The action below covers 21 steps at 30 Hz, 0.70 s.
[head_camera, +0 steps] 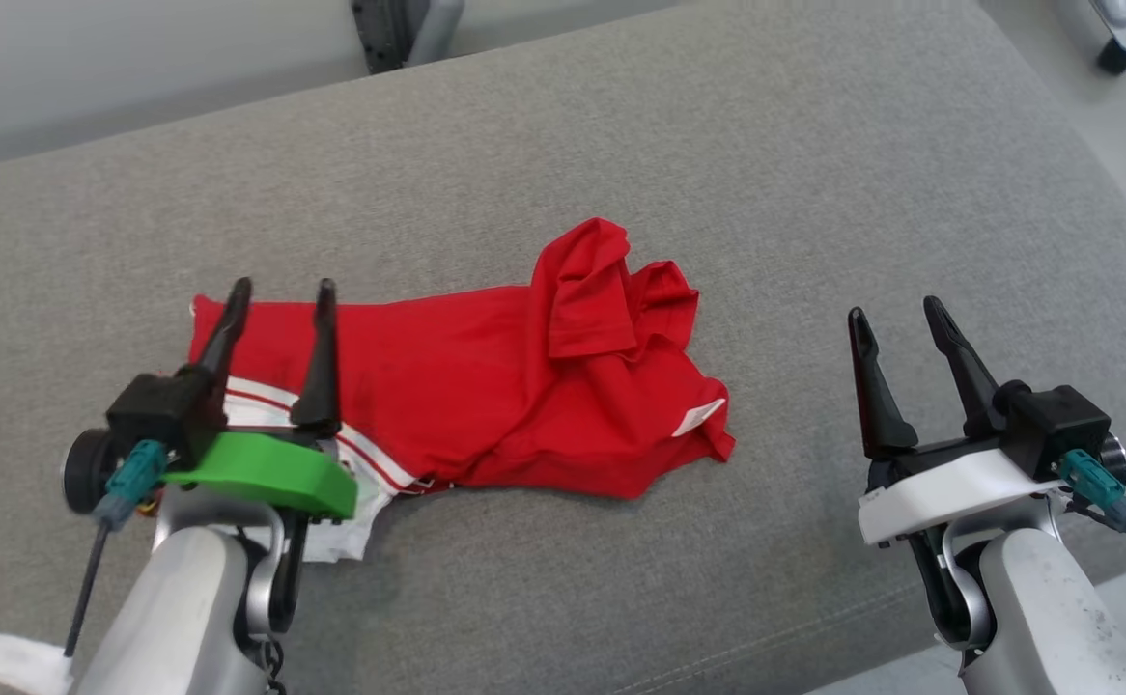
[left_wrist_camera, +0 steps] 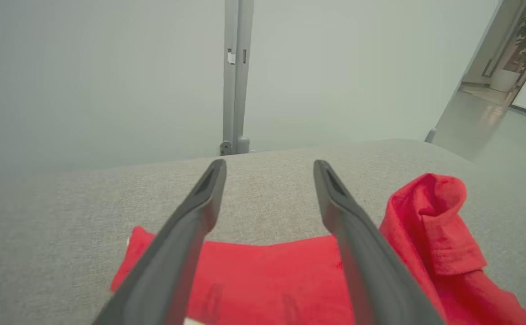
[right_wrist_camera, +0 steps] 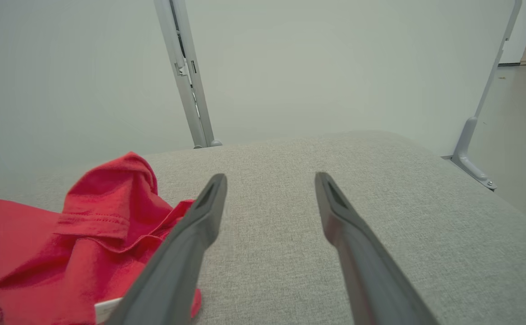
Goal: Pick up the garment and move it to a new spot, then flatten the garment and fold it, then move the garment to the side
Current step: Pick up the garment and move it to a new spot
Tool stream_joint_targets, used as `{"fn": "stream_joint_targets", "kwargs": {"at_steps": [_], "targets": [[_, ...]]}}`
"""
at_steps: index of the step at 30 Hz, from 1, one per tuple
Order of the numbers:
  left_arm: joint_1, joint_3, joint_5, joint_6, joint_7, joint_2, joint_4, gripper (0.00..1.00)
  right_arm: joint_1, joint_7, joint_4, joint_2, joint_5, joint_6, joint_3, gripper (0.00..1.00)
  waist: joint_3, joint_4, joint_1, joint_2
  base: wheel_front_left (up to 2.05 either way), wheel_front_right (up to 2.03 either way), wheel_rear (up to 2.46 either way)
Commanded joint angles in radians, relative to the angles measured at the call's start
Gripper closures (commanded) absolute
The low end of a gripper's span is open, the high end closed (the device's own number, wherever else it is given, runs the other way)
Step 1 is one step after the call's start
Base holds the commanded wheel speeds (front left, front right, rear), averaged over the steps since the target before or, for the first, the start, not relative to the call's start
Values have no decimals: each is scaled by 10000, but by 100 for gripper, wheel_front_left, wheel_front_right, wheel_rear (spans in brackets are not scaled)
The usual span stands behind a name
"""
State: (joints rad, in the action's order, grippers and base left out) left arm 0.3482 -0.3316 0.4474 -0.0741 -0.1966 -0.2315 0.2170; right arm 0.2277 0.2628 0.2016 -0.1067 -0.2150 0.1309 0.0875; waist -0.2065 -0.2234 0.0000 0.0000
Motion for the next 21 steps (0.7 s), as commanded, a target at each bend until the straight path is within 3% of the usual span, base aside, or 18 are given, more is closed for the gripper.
{"fn": "stream_joint_targets", "kwargs": {"at_steps": [1,10,21], "targets": [[-317,191,135,-137,-107,-142,-98,0,-165,46,5,-93,100,-3,-7,0,571,659,0,0,0,0,0],[-1712,1227,458,-615,-454,-669,-960,0,-495,-204,-109,-277,130,-3,54,0,1012,1128,0,0,0,0,0],[-3168,1113,321,-914,-497,-687,-2050,0,-929,-482,-335,-430,26,-3,244,0,1525,1214,0,0,0,0,0]]}}
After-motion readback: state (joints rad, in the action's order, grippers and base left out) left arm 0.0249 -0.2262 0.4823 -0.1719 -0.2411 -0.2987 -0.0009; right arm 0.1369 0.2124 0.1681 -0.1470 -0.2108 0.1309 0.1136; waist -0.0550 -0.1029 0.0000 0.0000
